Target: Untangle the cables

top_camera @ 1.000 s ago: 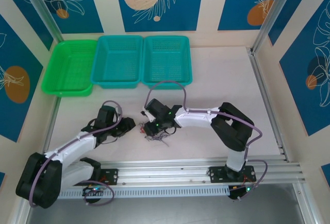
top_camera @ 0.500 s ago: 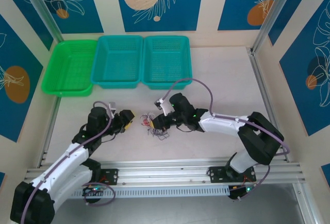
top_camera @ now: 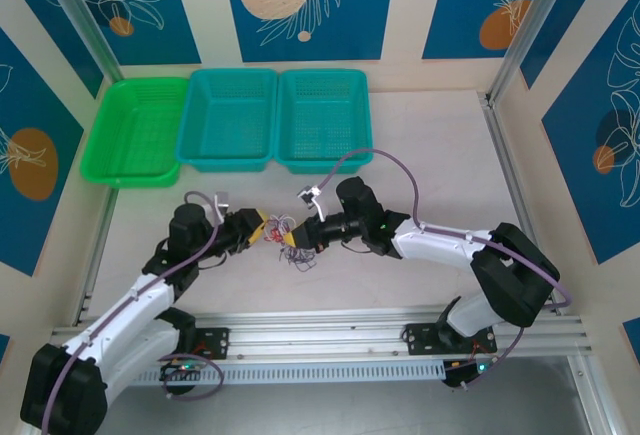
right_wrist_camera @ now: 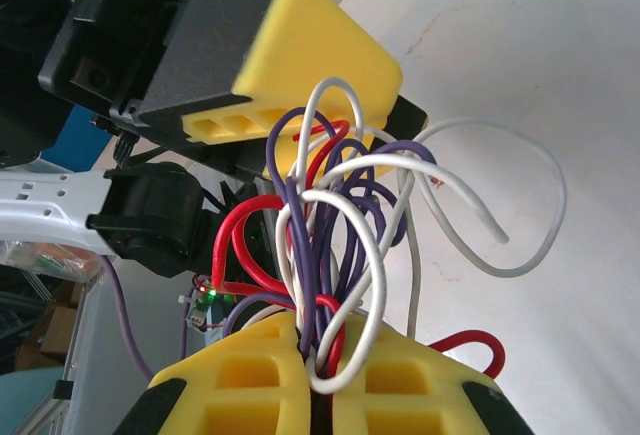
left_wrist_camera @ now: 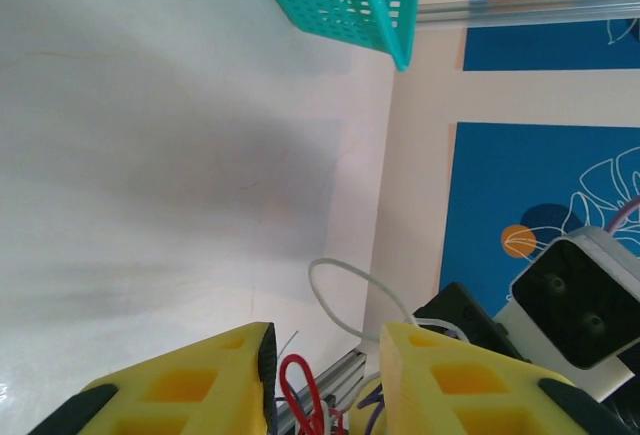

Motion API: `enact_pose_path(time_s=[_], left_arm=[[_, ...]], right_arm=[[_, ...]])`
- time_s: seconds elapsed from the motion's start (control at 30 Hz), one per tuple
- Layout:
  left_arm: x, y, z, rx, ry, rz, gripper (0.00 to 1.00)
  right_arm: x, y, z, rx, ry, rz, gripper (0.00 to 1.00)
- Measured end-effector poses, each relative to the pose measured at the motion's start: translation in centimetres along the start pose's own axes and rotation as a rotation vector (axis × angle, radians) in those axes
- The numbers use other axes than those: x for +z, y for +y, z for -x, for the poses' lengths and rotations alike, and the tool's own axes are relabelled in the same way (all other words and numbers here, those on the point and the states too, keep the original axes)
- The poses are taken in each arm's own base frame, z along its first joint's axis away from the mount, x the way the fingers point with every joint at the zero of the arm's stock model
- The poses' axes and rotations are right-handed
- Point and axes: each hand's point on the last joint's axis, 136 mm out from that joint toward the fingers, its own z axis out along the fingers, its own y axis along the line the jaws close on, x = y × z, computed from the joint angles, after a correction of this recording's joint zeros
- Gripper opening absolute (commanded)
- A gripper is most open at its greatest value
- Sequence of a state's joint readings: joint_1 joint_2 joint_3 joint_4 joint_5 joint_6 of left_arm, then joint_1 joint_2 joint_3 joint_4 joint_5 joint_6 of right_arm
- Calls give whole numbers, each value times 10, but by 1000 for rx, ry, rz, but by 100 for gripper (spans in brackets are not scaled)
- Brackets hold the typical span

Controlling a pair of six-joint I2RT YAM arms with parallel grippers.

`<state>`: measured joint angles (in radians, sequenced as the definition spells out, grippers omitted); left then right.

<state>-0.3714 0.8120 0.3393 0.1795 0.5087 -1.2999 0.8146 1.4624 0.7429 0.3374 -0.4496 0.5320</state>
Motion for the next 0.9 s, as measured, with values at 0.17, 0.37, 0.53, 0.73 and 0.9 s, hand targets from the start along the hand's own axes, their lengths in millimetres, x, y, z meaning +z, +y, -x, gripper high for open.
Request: enact_pose_path(time_s=[0.17, 0.37, 0.53, 0.73, 0.9], left_arm=[[-3, -7, 1, 13, -8, -26, 30], [0, -9, -2, 5, 15, -39, 24], [2, -13, -3, 1, 28, -57, 23], [1, -14, -3, 3, 33, -62, 22], [1, -14, -3, 3, 33, -62, 22]], right_arm=[[-1, -1, 1, 10, -2, -4, 0], [0, -2, 1, 21, -2, -3, 0], [2, -7, -3, 37, 9, -12, 0], [2, -13, -1, 45, -3, -37, 0], [1, -16, -1, 49, -5, -49, 0]])
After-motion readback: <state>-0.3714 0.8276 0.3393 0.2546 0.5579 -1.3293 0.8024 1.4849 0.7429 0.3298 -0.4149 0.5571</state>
